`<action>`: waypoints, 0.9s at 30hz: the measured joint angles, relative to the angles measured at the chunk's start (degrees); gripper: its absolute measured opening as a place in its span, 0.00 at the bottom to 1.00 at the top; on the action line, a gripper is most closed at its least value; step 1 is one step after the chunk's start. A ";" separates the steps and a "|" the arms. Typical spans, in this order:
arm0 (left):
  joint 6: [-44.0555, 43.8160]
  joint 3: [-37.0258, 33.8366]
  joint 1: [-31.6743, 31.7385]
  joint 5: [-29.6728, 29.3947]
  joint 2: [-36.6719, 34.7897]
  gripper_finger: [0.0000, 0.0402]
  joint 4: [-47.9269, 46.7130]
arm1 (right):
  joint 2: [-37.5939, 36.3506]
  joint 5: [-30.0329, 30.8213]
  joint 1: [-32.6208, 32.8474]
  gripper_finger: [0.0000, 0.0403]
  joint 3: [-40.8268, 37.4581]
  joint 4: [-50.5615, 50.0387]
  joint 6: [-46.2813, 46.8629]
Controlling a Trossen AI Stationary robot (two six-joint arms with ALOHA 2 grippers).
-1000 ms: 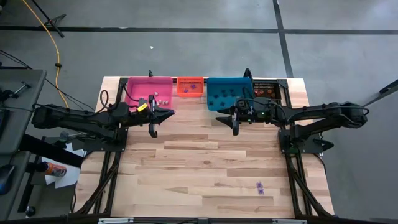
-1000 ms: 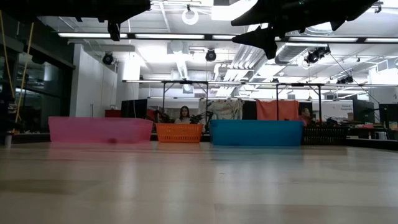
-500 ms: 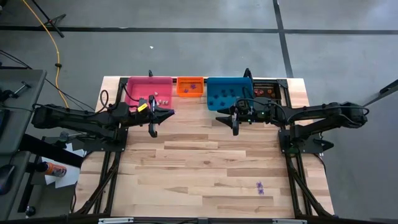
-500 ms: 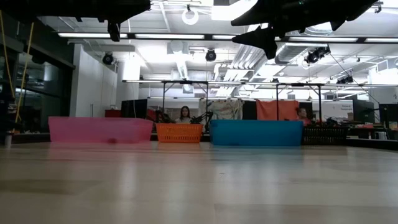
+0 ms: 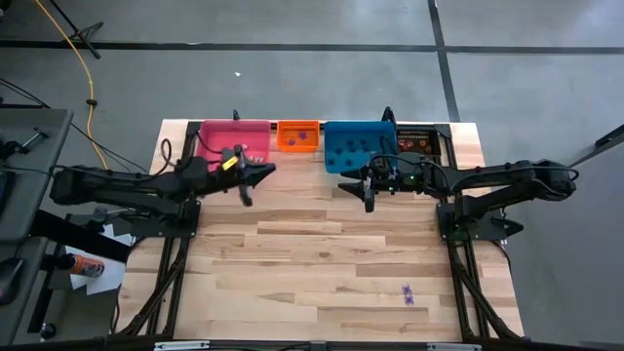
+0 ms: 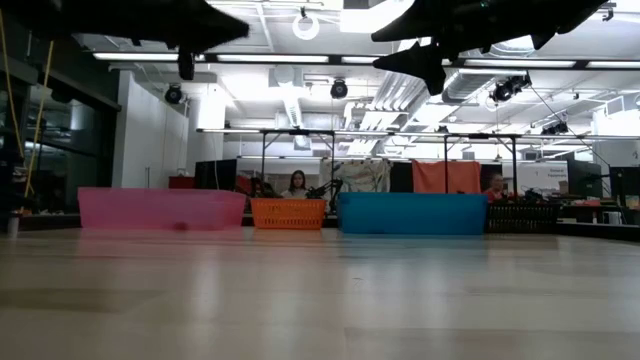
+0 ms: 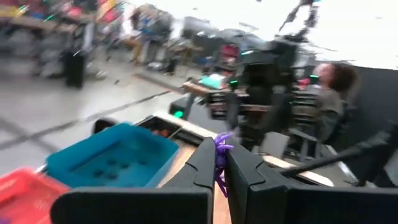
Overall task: Sort Halloween decoration
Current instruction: Put the violet spider toy into the orange bin
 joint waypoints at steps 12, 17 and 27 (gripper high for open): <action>1.96 32.63 25.43 7.10 30.96 0.00 -38.84 | 0.00 0.00 0.02 0.50 0.00 0.00 -0.04; 0.98 41.65 31.06 9.05 44.73 0.00 -45.31 | 0.00 0.22 0.00 0.50 0.00 0.02 -0.04; -9.66 47.99 33.09 12.46 59.38 0.00 -45.98 | 0.00 1.05 0.02 0.50 0.00 0.01 -0.04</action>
